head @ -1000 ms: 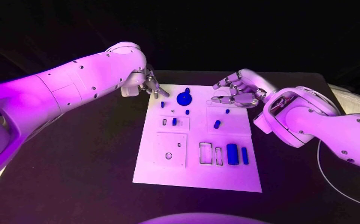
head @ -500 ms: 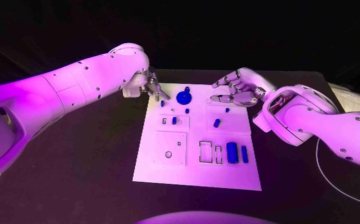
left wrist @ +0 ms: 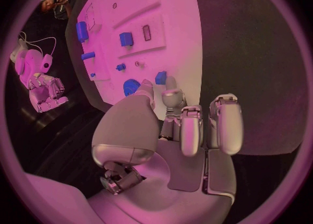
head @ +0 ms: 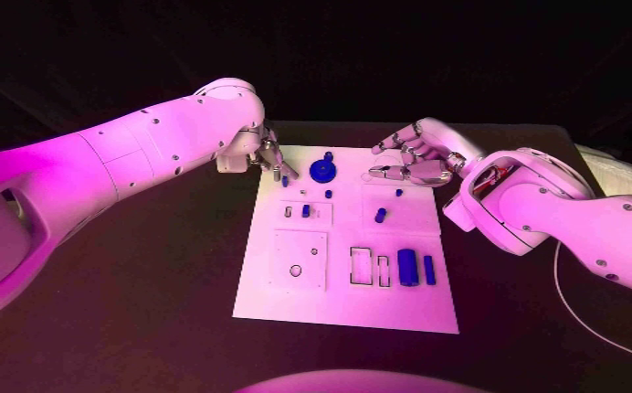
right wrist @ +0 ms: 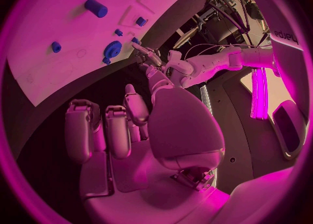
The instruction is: Assemble the parts on the task board
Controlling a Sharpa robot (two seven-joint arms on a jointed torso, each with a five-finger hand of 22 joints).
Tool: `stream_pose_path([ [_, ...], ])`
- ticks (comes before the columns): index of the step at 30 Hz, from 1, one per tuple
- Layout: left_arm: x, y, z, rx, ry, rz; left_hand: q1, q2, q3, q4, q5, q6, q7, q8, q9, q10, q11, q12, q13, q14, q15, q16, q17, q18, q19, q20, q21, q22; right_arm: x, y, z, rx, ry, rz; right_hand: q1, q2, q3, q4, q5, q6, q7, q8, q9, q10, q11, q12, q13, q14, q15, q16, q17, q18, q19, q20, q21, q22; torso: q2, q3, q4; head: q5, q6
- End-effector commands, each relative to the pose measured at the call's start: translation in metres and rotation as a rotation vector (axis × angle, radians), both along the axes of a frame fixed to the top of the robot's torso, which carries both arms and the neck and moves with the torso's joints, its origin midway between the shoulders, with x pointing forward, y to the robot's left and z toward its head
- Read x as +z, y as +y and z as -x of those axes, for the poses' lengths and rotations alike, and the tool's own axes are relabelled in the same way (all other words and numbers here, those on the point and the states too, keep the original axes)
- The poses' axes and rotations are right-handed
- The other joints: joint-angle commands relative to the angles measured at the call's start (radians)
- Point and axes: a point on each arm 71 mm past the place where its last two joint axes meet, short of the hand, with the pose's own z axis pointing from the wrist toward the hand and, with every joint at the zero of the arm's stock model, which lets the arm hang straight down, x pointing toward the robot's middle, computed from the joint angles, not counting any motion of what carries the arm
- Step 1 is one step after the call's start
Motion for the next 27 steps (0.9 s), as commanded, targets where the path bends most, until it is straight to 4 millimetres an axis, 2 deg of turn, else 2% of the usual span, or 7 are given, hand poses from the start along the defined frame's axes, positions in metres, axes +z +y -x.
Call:
stream_pose_path([
  [1,-0.0010,-0.0028,0.0009,-0.025,0.013,0.002,0.011,0.003,-0.007,-0.001,0.000,0.007,-0.002,0.004,0.001,0.007,0.003,0.006,-0.002,0.104,-0.006,0.003,0.263,0.003,0.047,-0.004,0.003,0.159,-0.0006,0.0016,0.0007,0.015,0.003,0.005,-0.003,0.003,-0.005,0.002,0.004,0.007,-0.003,0.002,0.001,-0.006,-0.003,-0.003,0.001,0.076,-0.003,-0.004,0.142,0.007,-0.008,-0.002,-0.006,0.000,0.000,0.0000,0.0004,-0.001,-0.001],
  [13,-0.0016,-0.0040,0.0005,-0.025,0.013,0.008,0.052,0.023,-0.009,-0.014,0.001,0.007,-0.001,0.004,0.001,0.007,0.003,0.003,-0.006,0.104,-0.006,0.003,0.263,0.003,0.046,-0.004,-0.001,0.158,-0.0009,0.0021,0.0008,0.018,0.006,0.006,-0.003,0.003,-0.005,0.002,0.004,0.007,-0.003,0.002,0.001,-0.006,-0.003,-0.003,0.001,0.076,-0.003,-0.004,0.142,0.007,-0.008,-0.002,-0.006,0.000,0.000,0.0001,0.0001,-0.001,-0.002],
  [16,-0.0019,-0.0043,0.0004,-0.025,0.013,0.009,0.076,0.034,-0.004,-0.025,0.002,0.006,-0.002,0.004,0.000,0.006,0.002,0.002,-0.008,0.104,-0.006,0.003,0.263,0.004,0.046,-0.004,-0.001,0.158,-0.0009,0.0022,0.0009,0.019,0.007,0.006,-0.003,0.003,-0.005,0.002,0.004,0.007,-0.003,0.002,0.001,-0.006,-0.003,-0.003,0.001,0.076,-0.003,-0.004,0.142,0.007,-0.008,-0.002,-0.006,0.000,0.000,0.0003,0.0004,-0.001,-0.004],
  [19,-0.0024,-0.0047,0.0004,-0.024,0.015,0.013,0.124,0.055,0.019,-0.050,0.003,0.002,-0.005,0.002,-0.001,0.005,-0.001,0.000,-0.011,0.104,-0.008,0.003,0.263,0.004,0.045,-0.005,-0.003,0.158,-0.0009,0.0022,0.0009,0.019,0.007,0.006,-0.003,0.003,-0.005,0.002,0.004,0.007,-0.003,0.002,0.001,-0.006,-0.003,-0.003,0.001,0.076,-0.003,-0.004,0.142,0.007,-0.008,-0.002,-0.006,0.000,0.000,0.0003,0.0002,-0.002,-0.005],
  [22,-0.0031,-0.0051,0.0006,-0.025,0.021,0.019,0.224,0.079,0.081,-0.112,0.006,-0.012,-0.011,-0.007,-0.006,-0.001,-0.007,-0.008,-0.017,0.104,-0.013,0.003,0.263,0.005,0.044,-0.009,-0.005,0.157,-0.0009,0.0023,0.0010,0.020,0.007,0.006,-0.003,0.003,-0.005,0.002,0.004,0.007,-0.003,0.002,0.001,-0.006,-0.003,-0.003,0.001,0.076,-0.003,-0.004,0.142,0.007,-0.008,-0.002,-0.006,0.000,0.000,0.0002,0.0001,-0.002,-0.007],
  [27,-0.0042,-0.0057,0.0012,-0.032,0.033,0.026,0.286,0.074,0.148,-0.161,0.013,-0.022,-0.008,-0.023,-0.016,-0.007,-0.005,-0.020,-0.028,0.104,-0.012,0.003,0.263,0.004,0.043,-0.010,-0.006,0.158,-0.0009,0.0024,0.0011,0.021,0.008,0.007,-0.002,0.003,-0.006,0.003,0.005,0.007,-0.003,0.002,0.001,-0.003,-0.004,0.003,0.004,0.076,-0.003,-0.004,0.143,0.006,-0.007,-0.002,-0.006,0.000,0.000,0.0003,0.0001,-0.003,-0.008],
])
